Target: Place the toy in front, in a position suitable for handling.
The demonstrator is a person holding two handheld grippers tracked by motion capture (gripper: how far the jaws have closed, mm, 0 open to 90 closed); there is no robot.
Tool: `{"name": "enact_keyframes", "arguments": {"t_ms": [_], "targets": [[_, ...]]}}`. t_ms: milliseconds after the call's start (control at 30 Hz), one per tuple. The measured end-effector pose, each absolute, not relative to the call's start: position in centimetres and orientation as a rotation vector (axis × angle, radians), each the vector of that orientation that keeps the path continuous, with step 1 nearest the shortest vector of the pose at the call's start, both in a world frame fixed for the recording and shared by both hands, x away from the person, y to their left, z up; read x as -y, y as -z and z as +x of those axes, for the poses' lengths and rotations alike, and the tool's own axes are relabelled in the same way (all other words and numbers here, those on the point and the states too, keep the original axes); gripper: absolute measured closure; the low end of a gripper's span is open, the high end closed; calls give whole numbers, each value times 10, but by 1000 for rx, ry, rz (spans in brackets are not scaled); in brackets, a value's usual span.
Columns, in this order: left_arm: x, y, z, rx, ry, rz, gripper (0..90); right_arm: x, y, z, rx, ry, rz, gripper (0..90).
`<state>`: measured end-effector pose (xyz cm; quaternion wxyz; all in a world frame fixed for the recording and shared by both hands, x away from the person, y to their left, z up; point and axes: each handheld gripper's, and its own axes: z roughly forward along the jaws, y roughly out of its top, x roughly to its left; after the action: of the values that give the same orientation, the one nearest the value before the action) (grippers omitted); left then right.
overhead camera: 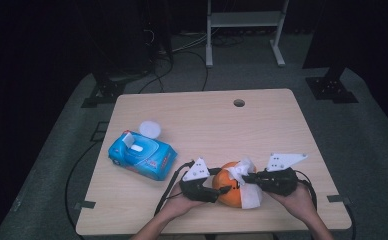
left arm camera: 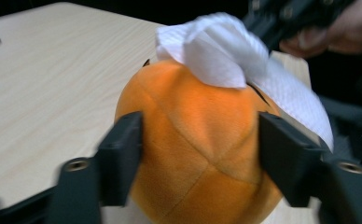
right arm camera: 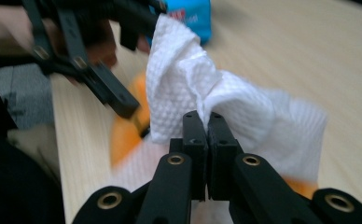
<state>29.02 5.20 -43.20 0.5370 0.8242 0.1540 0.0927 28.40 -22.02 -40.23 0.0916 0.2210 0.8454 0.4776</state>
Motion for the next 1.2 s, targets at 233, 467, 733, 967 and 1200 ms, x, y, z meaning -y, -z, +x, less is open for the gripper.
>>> {"name": "enact_keyframes", "arguments": {"t_ms": [233, 467, 733, 967, 1200], "targets": [[-45, 429, 276, -193, -311, 1985, 452, 197, 386, 276, -2497, -1448, 518, 875], [-53, 433, 292, -353, -181, 1975, 332, 225, 405, 294, -2525, -1434, 725, 874], [-50, 431, 289, -386, -144, 2000, 346, 215, 405, 283, -2573, -1397, 669, 874], [-43, 428, 277, -216, -278, 2013, 454, 199, 385, 277, -2519, -1439, 529, 875], [-56, 433, 290, -304, -230, 1997, 426, 227, 405, 294, -2529, -1429, 712, 876]]}}
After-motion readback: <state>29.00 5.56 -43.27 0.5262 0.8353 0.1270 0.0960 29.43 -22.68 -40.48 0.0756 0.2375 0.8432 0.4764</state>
